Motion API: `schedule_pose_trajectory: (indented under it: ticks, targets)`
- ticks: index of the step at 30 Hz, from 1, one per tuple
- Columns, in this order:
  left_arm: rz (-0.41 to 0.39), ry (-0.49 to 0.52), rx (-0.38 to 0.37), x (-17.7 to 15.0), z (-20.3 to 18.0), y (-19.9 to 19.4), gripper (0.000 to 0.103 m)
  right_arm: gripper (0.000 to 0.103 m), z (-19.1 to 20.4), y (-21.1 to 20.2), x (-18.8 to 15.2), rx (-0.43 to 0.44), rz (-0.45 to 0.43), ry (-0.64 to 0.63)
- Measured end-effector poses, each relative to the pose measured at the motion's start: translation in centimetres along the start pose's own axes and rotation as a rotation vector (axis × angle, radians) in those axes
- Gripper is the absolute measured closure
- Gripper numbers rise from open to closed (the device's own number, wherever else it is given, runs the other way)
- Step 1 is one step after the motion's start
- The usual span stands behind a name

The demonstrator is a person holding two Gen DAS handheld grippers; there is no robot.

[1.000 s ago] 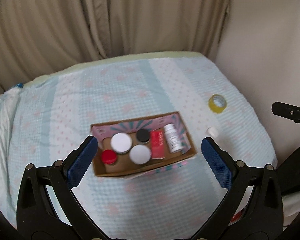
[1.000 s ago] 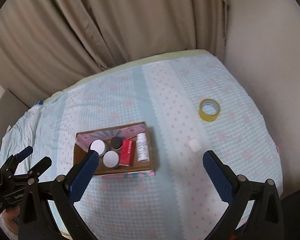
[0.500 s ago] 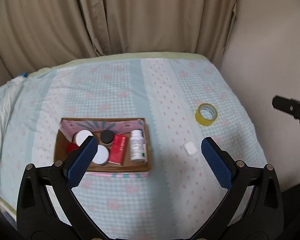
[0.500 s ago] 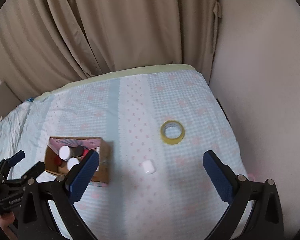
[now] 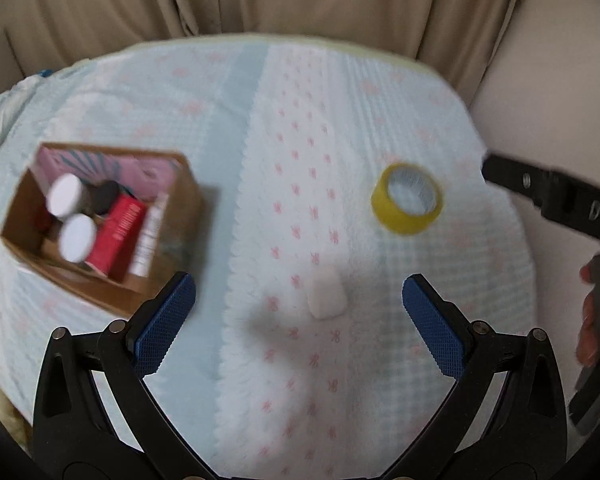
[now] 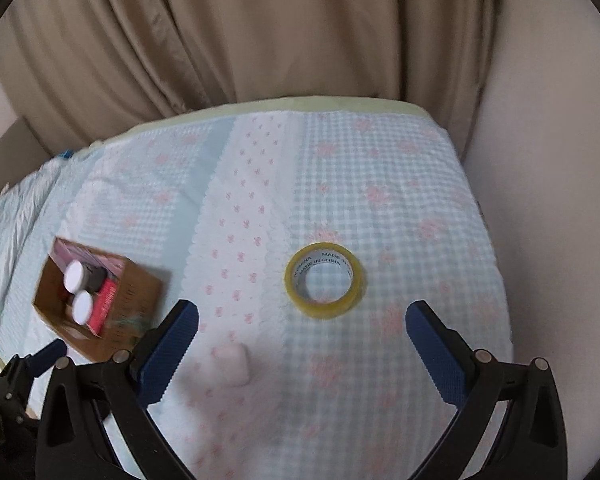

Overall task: Organize rigid objects
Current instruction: 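Move both tools back toward the white earbud case and yellow tape, then grasp the white earbud case with the left tool while the right grasps the yellow tape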

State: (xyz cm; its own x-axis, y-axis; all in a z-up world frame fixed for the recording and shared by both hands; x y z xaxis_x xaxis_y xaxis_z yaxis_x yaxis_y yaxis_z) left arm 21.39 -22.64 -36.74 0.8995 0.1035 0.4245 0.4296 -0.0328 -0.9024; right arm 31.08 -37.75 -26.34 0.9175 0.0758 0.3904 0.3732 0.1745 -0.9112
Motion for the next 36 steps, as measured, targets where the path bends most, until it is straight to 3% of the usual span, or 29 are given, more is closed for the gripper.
schedule_pose_trajectory:
  ticks: [4, 11, 14, 19, 25, 26, 36]
  targets:
    - [0.034, 0.002, 0.008, -2.3, -2.0, 7.3, 0.001, 0.0, -0.4, 5.5, -1.3, 0.005, 0.004, -0.117]
    - [0.044, 0.011, 0.057, -4.5, -3.3, 14.8, 0.014, 0.0, -1.8, 14.6, -3.8, 0.025, 0.038, -0.188]
    - [-0.018, 0.03, 0.062, -4.2, -3.5, 15.0, 0.016, 0.0, -2.4, 17.5, -4.0, 0.023, 0.041, -0.201]
    - [-0.017, 0.035, 0.051, -3.7, -3.6, 15.4, 0.025, 0.0, -2.2, 20.0, -2.7, 0.025, 0.018, -0.201]
    - [0.007, 0.028, 0.051, -3.3, -3.1, 14.7, 0.054, 0.001, -2.2, 21.1, -1.3, 0.014, -0.005, -0.185]
    - [0.009, 0.019, 0.044, -3.3, -2.9, 14.7, 0.059, 0.005, -2.2, 21.2, -1.1, 0.016, -0.007, -0.186]
    - [0.0, 0.009, 0.001, -2.6, -1.9, 13.8, 0.06, 0.006, -2.0, 20.6, -0.5, -0.009, -0.005, -0.156]
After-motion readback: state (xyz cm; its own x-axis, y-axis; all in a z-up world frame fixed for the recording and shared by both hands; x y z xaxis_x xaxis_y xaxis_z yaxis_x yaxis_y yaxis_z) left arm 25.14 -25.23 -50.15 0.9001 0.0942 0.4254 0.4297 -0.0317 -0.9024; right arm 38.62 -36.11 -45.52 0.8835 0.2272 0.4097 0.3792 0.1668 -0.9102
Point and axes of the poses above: each gripper's, at about its wrist camera, not at the fingertips, and y roughly the way its jaws point, z to its left, x to its top, the point moved 3 cm from there along y, roughly the way its jaws point, and after that the axes turned 5 degrees about z, right-handed, at the moved point
